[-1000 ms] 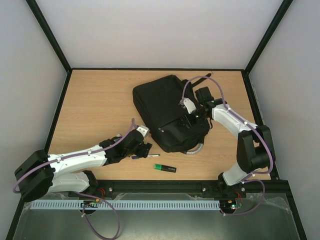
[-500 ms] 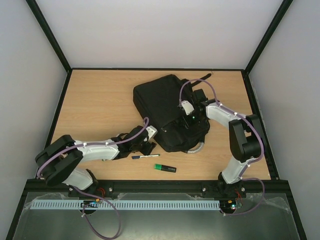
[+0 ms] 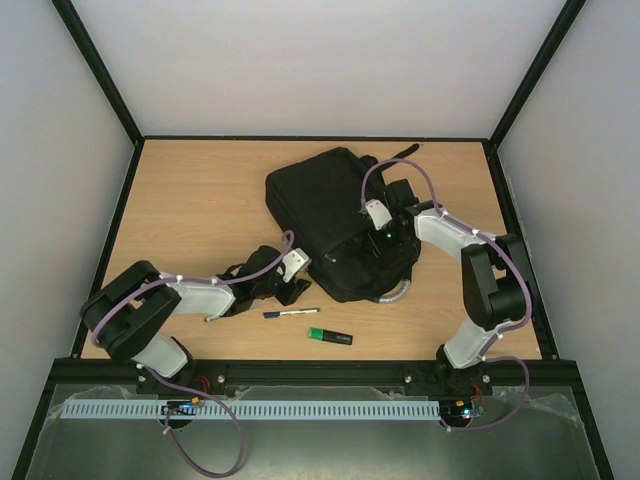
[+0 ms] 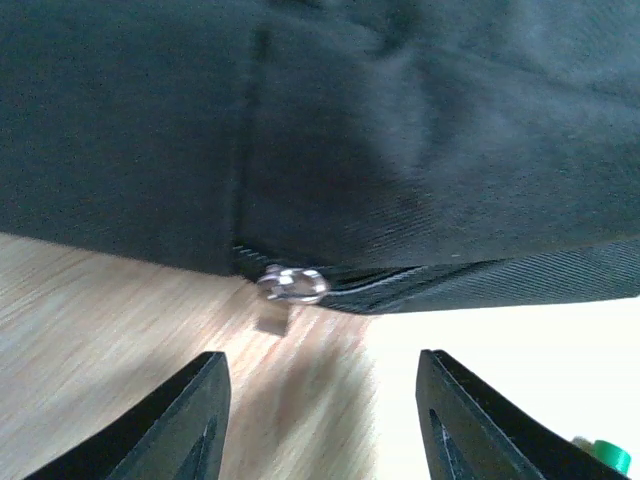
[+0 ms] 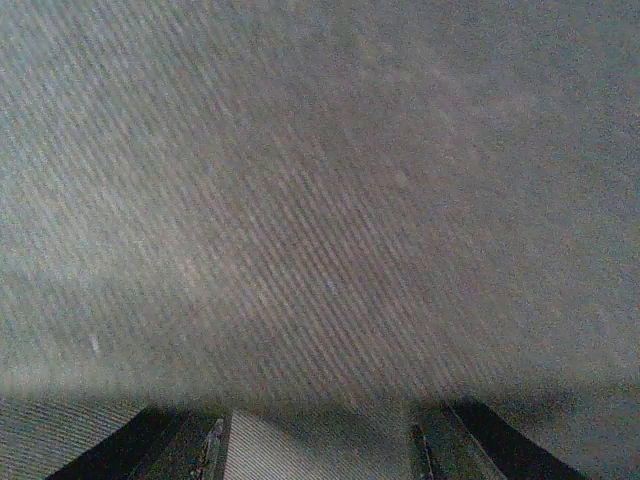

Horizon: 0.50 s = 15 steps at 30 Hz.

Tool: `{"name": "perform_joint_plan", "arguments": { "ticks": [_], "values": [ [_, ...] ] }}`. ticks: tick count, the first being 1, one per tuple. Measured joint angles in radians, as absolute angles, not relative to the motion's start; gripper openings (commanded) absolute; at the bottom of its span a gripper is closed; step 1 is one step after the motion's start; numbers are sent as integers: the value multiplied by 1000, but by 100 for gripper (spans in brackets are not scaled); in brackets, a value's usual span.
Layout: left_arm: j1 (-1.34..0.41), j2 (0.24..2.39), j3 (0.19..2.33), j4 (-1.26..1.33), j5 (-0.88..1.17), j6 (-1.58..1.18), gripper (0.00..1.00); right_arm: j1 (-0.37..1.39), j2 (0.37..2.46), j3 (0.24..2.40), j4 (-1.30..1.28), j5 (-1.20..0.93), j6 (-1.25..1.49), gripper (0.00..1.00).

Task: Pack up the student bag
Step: Zip the student bag at the center of the board.

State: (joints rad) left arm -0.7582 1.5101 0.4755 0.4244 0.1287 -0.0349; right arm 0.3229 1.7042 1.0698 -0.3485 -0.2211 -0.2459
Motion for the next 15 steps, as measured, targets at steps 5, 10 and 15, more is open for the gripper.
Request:
{"name": "perform_joint_plan", "arguments": {
  "ticks": [5,10,15],
  "values": [
    [-747,1563,474,482,208,17,47,321,1655,1024,-337,-188,-247,47],
    [-736,1579,473,538,231,38,45,320,1643,1010,-336,-176,-250,47],
    [-723,1612,479,550,235,44,51,320,1642,1007,-334,-175,-250,47]
  ]
}}
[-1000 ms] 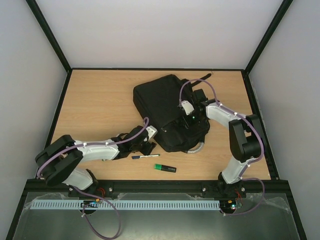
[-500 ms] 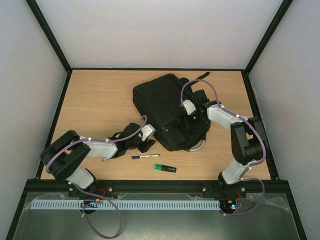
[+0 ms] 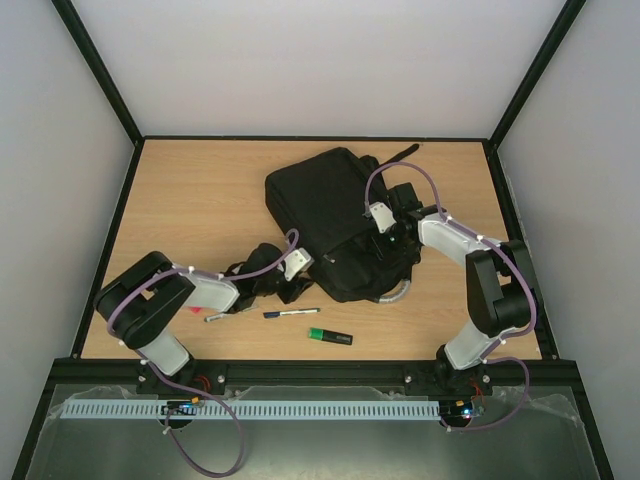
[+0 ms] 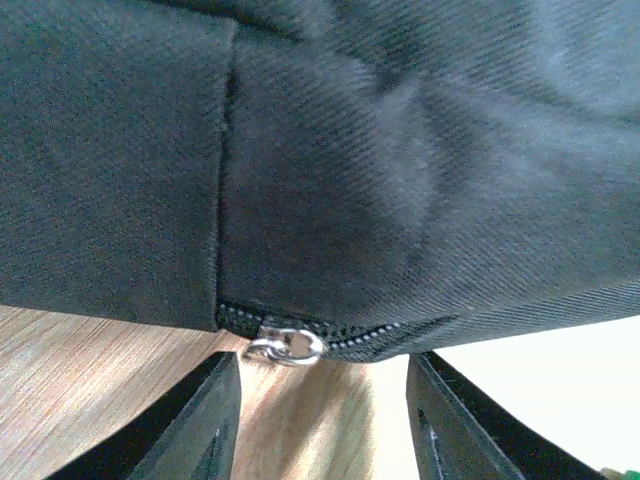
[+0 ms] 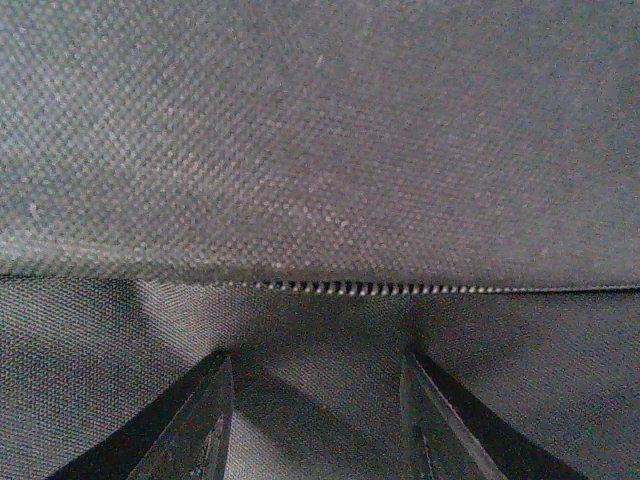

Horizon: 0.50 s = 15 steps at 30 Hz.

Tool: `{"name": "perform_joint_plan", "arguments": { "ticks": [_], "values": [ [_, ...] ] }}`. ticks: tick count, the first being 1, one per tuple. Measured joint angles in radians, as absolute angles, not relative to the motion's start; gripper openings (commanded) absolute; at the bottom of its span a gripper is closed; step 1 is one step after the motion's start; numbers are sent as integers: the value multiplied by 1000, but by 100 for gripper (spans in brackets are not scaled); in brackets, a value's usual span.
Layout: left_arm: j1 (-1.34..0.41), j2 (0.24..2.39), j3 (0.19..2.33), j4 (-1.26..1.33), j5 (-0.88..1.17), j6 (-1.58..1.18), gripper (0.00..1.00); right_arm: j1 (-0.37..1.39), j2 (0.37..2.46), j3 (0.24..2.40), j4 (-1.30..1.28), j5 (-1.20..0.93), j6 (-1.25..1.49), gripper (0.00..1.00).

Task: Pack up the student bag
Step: Zip the student bag at the center of the board.

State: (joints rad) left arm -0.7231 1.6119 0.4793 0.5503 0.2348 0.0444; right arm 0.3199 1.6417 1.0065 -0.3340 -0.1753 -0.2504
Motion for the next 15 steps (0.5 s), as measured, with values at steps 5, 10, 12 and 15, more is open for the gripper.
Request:
{"name": "perform_joint_plan", "arguments": {
  "ticks": [5,10,12,15],
  "values": [
    [-706,1628,495,540,207,26,59,320,1642,1006,-334,-174,-250,47],
    [-671,1629,495,545,206,15,56,320,1642,1006,-334,-174,-251,47],
    [-662,1633,498,548,234,20,54,320,1642,1006,-334,-174,-251,47],
    [-662,1649,510,556,296,24,49,320,1642,1006,-334,-174,-251,47]
  ]
}}
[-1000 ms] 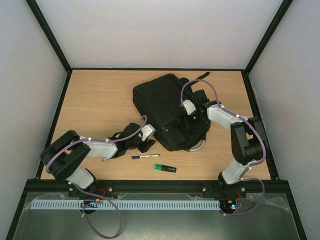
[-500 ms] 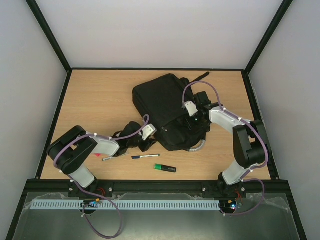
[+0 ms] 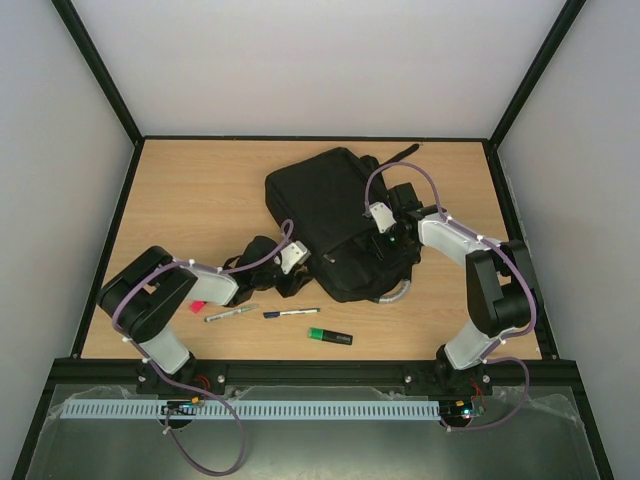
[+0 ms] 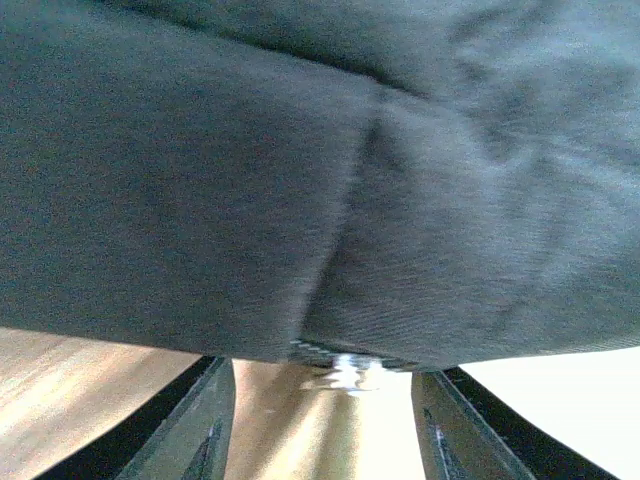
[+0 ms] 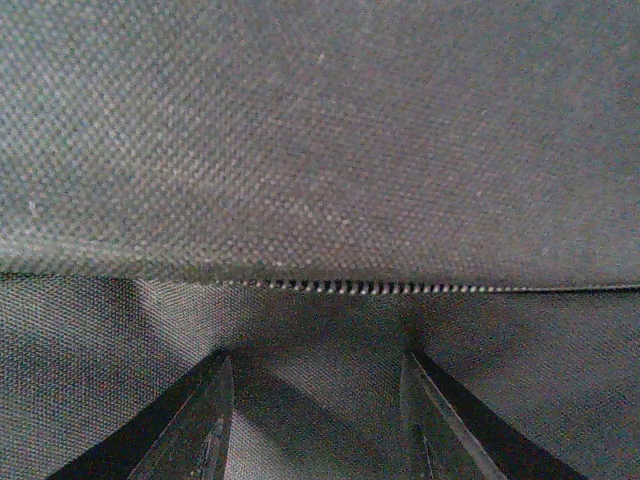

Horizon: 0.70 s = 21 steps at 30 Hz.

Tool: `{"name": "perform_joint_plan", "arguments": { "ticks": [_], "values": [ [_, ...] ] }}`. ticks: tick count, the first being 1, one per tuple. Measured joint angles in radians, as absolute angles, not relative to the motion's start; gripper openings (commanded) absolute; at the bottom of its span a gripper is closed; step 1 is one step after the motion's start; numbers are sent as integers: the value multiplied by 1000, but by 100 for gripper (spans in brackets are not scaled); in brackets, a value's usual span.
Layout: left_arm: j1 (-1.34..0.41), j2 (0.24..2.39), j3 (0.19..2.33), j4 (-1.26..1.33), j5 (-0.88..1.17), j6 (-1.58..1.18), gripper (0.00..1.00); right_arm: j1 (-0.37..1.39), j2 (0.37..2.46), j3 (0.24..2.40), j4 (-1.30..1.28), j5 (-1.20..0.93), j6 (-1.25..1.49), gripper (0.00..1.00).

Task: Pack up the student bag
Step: Zip the student bag at the center of the board.

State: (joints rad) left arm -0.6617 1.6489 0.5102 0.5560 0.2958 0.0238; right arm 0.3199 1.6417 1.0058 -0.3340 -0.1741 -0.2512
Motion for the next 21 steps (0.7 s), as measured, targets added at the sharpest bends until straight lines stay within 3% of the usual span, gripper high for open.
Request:
{"name": "perform_joint_plan", "arguments": {
  "ticks": [8,21],
  "values": [
    [-661,1657,509,597,426,38,38,320,1642,1006,-334,-174,-254,47],
    [-661,1686,532,569,398,13,21,320,1642,1005,-334,-175,-255,47]
  ]
}}
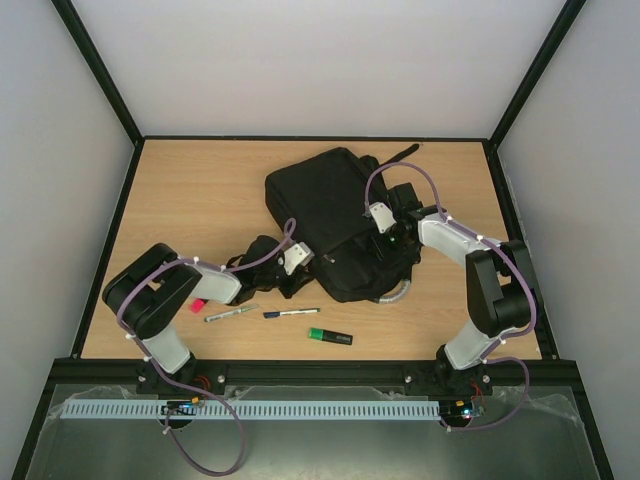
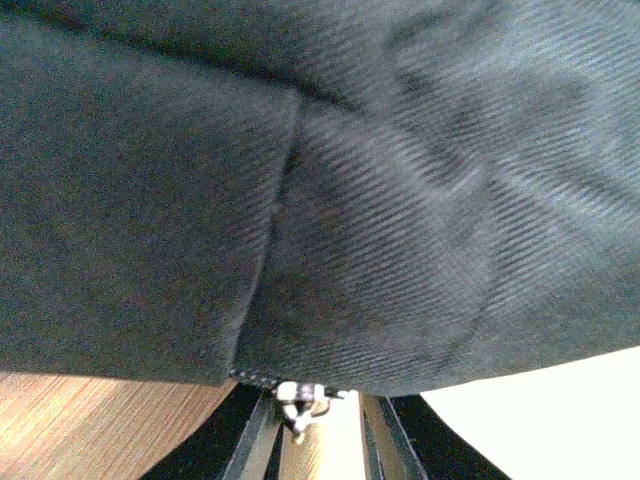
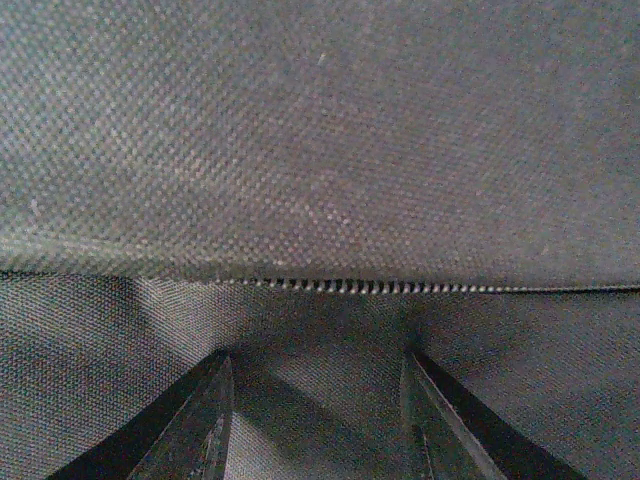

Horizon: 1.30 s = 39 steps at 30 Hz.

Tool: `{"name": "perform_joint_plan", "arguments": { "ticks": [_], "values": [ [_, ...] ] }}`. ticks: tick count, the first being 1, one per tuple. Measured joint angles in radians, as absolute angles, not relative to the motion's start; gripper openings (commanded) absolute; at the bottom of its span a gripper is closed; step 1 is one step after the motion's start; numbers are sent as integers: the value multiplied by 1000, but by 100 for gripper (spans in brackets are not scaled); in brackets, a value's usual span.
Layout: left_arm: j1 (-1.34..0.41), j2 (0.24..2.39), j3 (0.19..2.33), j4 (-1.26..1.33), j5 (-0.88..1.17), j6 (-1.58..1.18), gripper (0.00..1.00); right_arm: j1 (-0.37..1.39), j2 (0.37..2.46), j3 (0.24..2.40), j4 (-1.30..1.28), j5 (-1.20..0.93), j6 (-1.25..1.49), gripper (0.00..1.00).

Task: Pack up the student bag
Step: Zip the student bag at the center of the board.

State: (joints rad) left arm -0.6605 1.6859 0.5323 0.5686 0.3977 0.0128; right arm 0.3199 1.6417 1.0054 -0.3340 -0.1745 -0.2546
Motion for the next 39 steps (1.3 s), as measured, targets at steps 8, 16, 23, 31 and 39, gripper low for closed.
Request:
{"name": "perform_joint_plan", "arguments": {
  "ticks": [8,16,23,31,39],
  "values": [
    [-660,1654,517,552,348,-23,8,320,1642,1005,-334,-175,-255,47],
    [-660,1588,487,550,332,-31,2,320,1642,1005,-334,-174,-255,47],
    [-660,1567,474,532,329,-51,2,320,1642,1005,-334,-174,-255,47],
    [-729,1567,492,452,303,-78,2,320,1642,1005,-334,-174,-255,47],
    [-863,1573,544,388,254,-97,2,319,1642,1005,-335,-174,-255,46]
  ]
}}
